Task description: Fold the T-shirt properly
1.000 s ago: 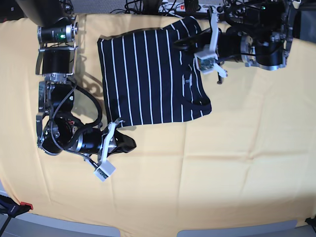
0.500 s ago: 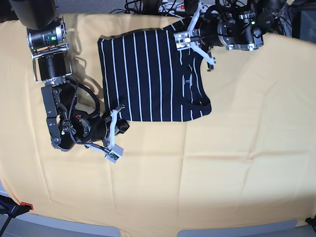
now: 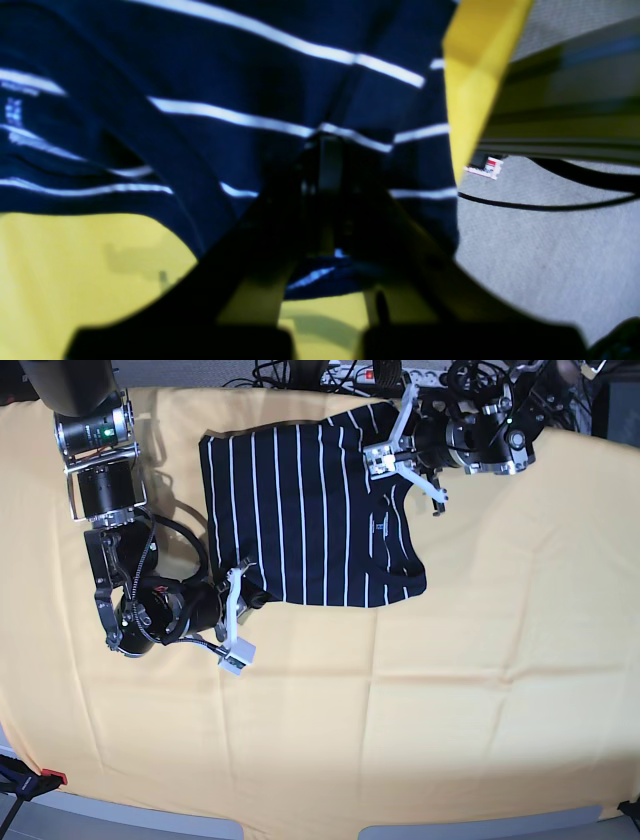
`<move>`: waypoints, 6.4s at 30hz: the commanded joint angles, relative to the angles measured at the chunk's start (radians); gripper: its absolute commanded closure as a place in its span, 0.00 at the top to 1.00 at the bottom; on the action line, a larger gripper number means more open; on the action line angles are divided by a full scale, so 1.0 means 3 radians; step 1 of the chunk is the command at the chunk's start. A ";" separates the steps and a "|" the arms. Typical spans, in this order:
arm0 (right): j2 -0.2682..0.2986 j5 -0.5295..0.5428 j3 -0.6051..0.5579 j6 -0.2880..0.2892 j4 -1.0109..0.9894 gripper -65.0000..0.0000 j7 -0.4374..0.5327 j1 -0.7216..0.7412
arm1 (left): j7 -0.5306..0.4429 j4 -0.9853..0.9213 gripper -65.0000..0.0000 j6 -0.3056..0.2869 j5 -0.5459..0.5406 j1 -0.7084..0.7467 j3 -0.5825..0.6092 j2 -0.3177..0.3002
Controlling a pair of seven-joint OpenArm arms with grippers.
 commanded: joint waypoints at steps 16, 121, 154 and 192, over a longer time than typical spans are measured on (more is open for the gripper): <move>0.0685 0.0778 0.0020 0.0006 0.0164 0.00 -0.0065 -0.0280 | -0.0771 -0.1027 0.00 0.0090 0.0072 -0.0818 -0.0025 -0.0088; -0.0263 0.1782 0.2962 0.0006 0.3157 0.00 -0.0287 -0.2467 | 0.1527 -0.2160 0.00 -0.0347 -0.3803 -0.1556 -0.1709 -0.0011; -0.0127 0.1782 0.4260 0.0006 0.3271 0.00 -0.0287 -0.5350 | 0.1527 0.0571 0.00 -0.0251 -0.3803 0.3178 -0.3540 -0.0412; -0.0003 -0.1760 0.0501 -0.0474 -0.1427 0.00 0.2700 -0.3148 | -0.2300 -0.3844 0.00 -0.0230 -0.0032 0.1191 -0.1054 0.1044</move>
